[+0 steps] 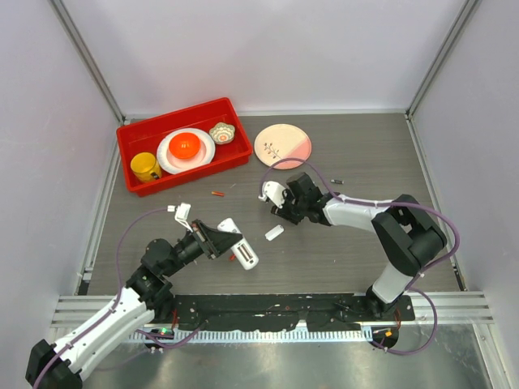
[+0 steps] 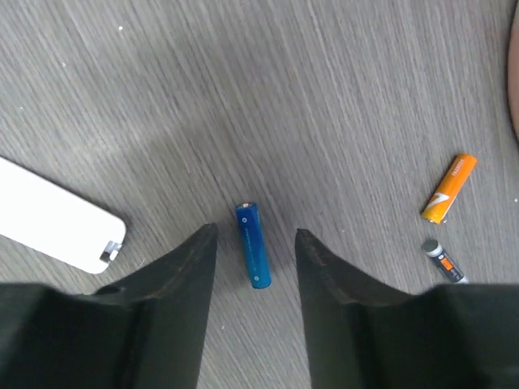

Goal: Load the batteries into the remote control

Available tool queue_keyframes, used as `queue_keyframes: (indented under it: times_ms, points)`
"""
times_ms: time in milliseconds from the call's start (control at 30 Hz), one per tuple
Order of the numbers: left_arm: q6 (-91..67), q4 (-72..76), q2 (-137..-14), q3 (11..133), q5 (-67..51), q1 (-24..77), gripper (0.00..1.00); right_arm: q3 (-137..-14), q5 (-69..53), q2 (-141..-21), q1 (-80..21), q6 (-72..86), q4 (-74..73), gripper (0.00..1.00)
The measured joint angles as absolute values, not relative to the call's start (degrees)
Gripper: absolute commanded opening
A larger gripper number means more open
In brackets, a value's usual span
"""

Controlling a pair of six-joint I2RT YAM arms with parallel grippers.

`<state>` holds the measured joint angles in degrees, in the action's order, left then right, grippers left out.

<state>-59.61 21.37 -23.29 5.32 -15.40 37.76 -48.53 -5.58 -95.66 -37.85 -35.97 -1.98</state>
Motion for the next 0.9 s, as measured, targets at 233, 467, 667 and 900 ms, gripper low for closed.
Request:
queue_keyframes:
  times_ms: [233, 467, 667, 900]
  points:
    - [-59.57, 19.81, -22.57, 5.32, -15.0, 37.76, 0.0, -50.72, -4.82, -95.53, -37.76, -31.27, -0.86, 0.88]
    - [-59.57, 18.61, -22.26, 5.32, -13.98, 37.76, 0.0, -52.93, 3.16, -92.42, -36.97, -9.93, -0.3, 0.92]
    - [-59.59, 18.17, -22.26, 5.32, -13.06, 37.76, 0.0, -60.88, 4.91, -92.4, -29.67, 16.12, -3.33, 0.86]
    - [-59.7, 18.09, -24.51, 5.32, -12.03, 37.76, 0.0, -56.01, 17.98, -91.81, -38.7, 32.42, -10.31, 0.86]
